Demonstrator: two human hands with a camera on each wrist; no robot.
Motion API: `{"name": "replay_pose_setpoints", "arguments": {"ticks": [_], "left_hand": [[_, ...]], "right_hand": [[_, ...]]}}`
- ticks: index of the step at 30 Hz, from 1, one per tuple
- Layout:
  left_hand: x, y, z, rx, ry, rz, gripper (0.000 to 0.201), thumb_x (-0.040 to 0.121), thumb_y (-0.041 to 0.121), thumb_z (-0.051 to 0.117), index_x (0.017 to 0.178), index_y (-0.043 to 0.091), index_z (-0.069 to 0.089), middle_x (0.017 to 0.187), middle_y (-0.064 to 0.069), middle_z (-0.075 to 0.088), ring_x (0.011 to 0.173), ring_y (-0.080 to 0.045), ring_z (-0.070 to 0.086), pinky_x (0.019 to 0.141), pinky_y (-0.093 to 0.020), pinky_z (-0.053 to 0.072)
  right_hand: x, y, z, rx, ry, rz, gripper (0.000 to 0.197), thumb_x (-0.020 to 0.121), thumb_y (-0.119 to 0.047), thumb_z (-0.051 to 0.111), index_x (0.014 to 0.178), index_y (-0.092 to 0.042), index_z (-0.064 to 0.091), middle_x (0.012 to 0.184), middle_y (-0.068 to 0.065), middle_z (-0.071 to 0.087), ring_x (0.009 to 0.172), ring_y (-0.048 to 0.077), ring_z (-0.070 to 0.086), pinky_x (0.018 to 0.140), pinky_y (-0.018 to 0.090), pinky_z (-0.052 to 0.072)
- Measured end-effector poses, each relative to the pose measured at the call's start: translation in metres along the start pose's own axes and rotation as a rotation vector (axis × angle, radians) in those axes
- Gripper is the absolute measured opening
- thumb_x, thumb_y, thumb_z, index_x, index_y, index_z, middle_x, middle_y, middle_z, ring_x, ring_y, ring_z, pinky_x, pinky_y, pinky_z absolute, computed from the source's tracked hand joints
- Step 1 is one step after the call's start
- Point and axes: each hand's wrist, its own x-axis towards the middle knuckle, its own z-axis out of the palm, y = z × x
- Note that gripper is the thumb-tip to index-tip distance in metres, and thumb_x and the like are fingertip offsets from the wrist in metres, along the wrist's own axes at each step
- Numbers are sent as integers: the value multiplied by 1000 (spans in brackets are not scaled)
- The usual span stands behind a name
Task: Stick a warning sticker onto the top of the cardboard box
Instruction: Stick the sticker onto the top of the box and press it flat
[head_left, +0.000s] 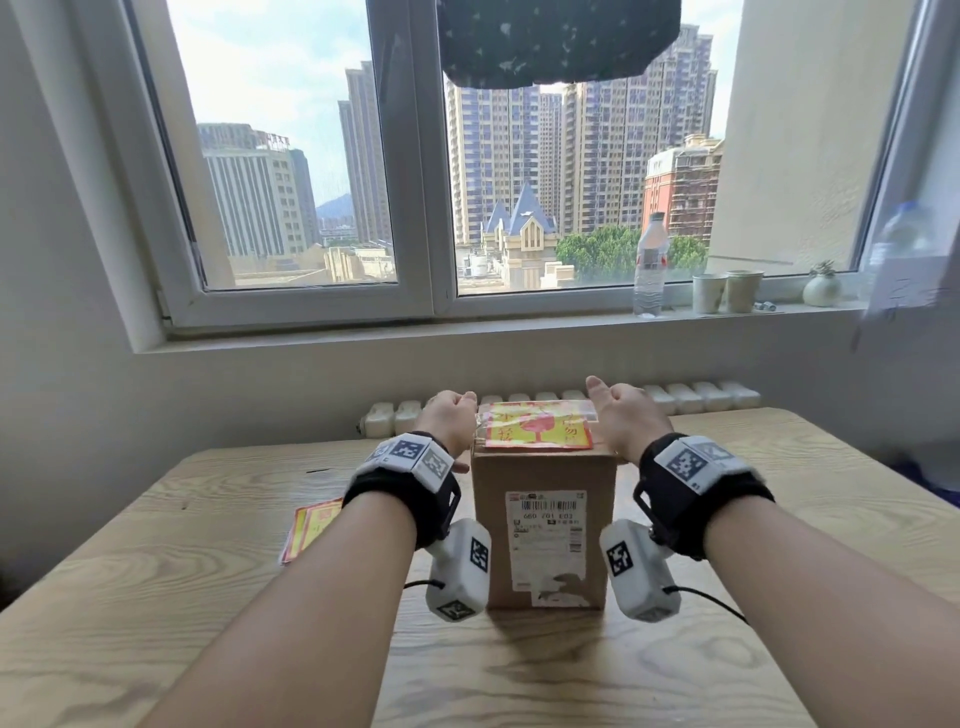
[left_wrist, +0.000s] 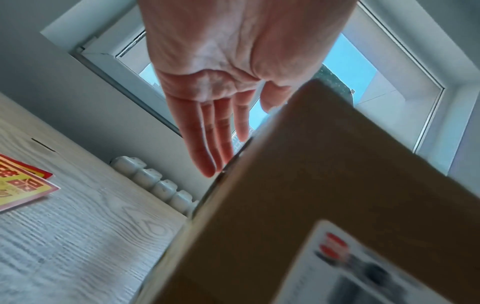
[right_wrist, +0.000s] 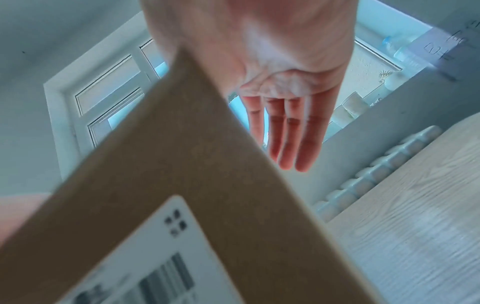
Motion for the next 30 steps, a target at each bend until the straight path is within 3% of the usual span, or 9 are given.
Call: {"name": "replay_pose_setpoints", "arguments": {"ticks": [2,4,6,10,14,17,20,26,30], "left_hand": [[-7,1,-2,-48,-61,-58,39,98,38,35,103,8,59,102,-10,63,99,-28,63,73,-42,60],[-18,3,-3,-91,-122,-131,46,97,41,33,119,7,55,118,-13,62,108,-31,64,76,-53,58],[-28,2,-3,-108,-166,-199,48,97,44,32,122,9,54,117,-13,62,108,-31,64,82,-50,57],[-42,-6,0,-170,-230,-264,42,94,45,39,105,10,60,102,-12,63,98,-32,65,89,-47,55],[-41,-2,3,-192,-215,-262,40,94,42,42,104,7,59,97,-13,63,88,-33,64,86,-48,56],[-30,4,2,-207,-207,-250,43,94,42,44,105,4,60,97,-15,62,85,-35,63,86,-49,55],[-11,11,3,-222,-200,-239,42,94,43,45,98,4,60,94,-15,62,83,-34,63,86,-49,55],[40,15,17,-216,-190,-249,42,92,46,48,91,6,62,90,-13,67,81,-33,66,87,-50,56],[64,14,27,-191,-183,-264,41,93,45,47,90,6,59,87,-12,66,80,-32,66,86,-49,57]], "right_hand": [[-11,2,-5,72,-20,28,56,93,-57,31,110,-10,57,103,8,61,91,25,59,77,43,57],[-24,5,-10,134,-62,58,60,91,-60,35,116,-10,54,106,8,58,96,26,60,64,40,59],[-35,9,-14,200,-121,99,66,86,-65,39,118,-9,53,111,10,60,99,27,62,61,37,58],[-52,15,-13,304,-249,181,70,83,-68,42,115,-8,58,110,12,66,98,29,65,71,45,61],[-49,11,-11,355,-252,204,58,89,-56,45,112,-6,62,108,14,68,101,33,66,81,48,58],[-35,5,-10,395,-248,213,42,92,-46,48,101,-7,62,92,10,69,100,32,66,88,49,55],[-14,-1,-8,409,-237,205,38,92,-43,48,103,-8,61,90,9,68,91,29,67,85,46,57],[41,0,4,402,-186,211,50,90,-45,50,110,-2,63,109,19,69,99,36,67,81,51,58],[64,3,14,388,-169,229,49,91,-44,50,113,-1,62,107,15,68,95,32,66,72,42,58]]}}
